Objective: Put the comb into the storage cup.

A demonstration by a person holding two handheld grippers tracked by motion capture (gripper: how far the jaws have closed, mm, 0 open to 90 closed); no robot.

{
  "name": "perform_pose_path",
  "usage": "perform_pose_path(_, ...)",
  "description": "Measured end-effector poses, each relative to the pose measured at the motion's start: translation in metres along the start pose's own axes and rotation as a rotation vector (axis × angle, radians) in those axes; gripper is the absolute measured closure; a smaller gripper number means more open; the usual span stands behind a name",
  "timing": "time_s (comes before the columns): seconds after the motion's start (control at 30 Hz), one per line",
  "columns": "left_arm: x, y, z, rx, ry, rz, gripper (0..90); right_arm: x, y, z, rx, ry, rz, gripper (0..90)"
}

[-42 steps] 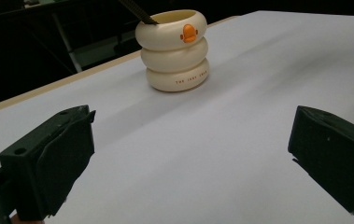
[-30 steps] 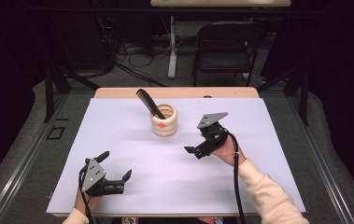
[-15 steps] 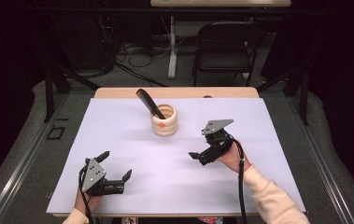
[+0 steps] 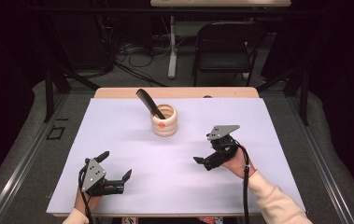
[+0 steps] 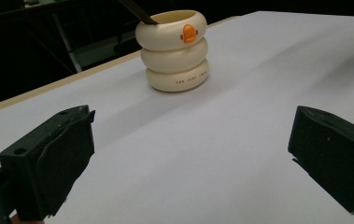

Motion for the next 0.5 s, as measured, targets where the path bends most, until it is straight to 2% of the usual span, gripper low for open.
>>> perform_pose_path(0.5,0.000,0.000,0.000,0.001,-0.001,0.000,0.2,0.008,0.011,-0.016,-0.005,0.000,-0.019,0.0)
Point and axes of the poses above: each handheld gripper's, and its own axes: y roughly backward along the jaws, z roughly out of its top, x roughly to its left, the point moved 1 cm from there along -y, roughly forward along the jaws, and after that the axes turned 7 degrees about x, right-handed, at the moved point
